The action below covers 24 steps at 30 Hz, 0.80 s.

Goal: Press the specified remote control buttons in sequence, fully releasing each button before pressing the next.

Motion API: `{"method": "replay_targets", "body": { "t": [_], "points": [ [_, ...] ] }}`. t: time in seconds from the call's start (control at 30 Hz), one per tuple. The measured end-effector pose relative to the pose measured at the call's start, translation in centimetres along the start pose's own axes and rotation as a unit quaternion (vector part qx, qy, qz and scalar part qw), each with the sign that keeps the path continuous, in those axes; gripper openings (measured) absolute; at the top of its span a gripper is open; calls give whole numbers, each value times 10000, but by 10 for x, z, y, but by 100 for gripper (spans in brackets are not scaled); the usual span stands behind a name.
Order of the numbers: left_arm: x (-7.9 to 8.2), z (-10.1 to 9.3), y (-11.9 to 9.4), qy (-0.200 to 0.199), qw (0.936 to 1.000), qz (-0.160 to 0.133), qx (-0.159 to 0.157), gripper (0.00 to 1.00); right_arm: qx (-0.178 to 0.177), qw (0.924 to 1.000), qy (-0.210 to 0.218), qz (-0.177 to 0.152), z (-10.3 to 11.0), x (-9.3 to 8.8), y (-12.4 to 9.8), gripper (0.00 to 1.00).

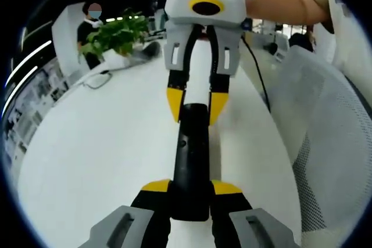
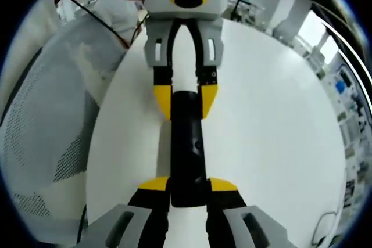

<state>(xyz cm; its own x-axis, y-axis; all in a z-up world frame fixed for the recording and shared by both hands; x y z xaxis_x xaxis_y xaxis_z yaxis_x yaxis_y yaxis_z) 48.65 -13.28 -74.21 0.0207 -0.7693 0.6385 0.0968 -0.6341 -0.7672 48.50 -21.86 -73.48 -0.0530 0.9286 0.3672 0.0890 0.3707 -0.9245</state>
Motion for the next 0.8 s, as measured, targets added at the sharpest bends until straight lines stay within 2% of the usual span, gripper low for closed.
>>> {"method": "replay_targets", "body": {
  "t": [0.8],
  "points": [
    [6,35,1,113,9999,13,60,24,-116,9999,37,-47,-34,-3,-1,21]
  ]
}}
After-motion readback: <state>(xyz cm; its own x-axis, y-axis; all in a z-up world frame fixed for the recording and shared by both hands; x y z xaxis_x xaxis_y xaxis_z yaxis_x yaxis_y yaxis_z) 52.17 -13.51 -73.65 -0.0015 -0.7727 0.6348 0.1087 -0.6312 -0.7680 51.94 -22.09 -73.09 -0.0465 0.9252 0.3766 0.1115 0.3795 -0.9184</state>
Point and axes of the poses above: the point that each gripper's makers call its tool centre point, and the gripper's own axes: y roughly forward along the fingers, z roughly to its left, x roughly out of its top, the point moved 2 cm from there along -y, roughly backward along the fingers, and after that the axes turned 4 degrees about z, right-handed, at the moved point
